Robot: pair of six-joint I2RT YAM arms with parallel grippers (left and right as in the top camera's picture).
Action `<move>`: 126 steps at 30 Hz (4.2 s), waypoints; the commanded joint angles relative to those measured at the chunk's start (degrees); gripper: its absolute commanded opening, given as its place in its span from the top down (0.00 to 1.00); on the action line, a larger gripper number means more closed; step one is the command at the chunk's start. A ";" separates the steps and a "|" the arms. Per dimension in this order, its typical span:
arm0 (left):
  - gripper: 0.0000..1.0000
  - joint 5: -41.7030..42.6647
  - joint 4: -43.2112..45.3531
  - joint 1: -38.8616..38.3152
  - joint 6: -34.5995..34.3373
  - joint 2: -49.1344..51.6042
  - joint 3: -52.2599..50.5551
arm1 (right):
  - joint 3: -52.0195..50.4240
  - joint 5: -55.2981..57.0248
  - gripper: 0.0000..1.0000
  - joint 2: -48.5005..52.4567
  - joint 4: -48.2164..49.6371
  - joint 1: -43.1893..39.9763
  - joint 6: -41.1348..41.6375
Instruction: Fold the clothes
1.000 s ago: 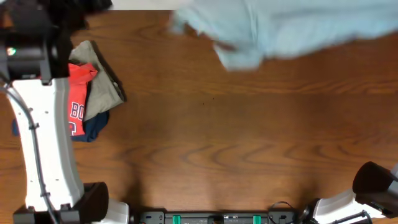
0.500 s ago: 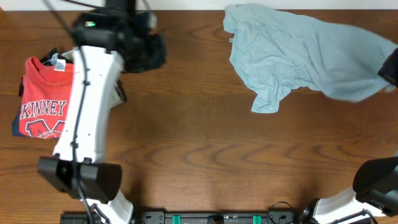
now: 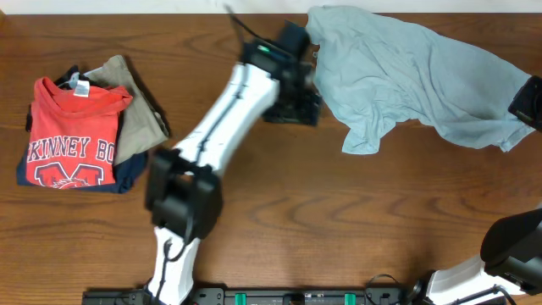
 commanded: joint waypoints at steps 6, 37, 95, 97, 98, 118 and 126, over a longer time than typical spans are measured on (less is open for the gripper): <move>0.23 -0.15 9.68 -9.01 0.98 7.65 -0.31 | -0.24 0.76 0.99 0.17 -0.02 0.33 -0.81; 0.94 -0.74 27.02 -12.04 -3.50 17.88 -0.13 | -0.28 0.76 0.99 0.17 0.24 0.33 -0.81; 0.94 6.82 -7.78 25.24 4.13 -38.84 -40.83 | -34.93 6.64 0.99 -11.28 3.17 -3.26 9.11; 0.73 6.82 -2.54 24.35 4.13 -38.71 -43.78 | -34.93 6.54 0.99 -11.32 3.26 -3.15 9.09; 0.58 6.80 0.39 23.76 4.13 -38.45 -45.29 | -34.95 6.51 0.99 -11.30 3.21 -3.15 9.09; 0.27 5.97 25.86 20.26 2.99 -17.94 -54.86 | -34.95 6.54 0.96 -11.30 3.26 -3.15 9.09; 0.27 7.30 26.56 15.34 1.95 -15.10 -54.86 | -34.95 6.54 0.96 -11.30 3.78 -3.15 9.09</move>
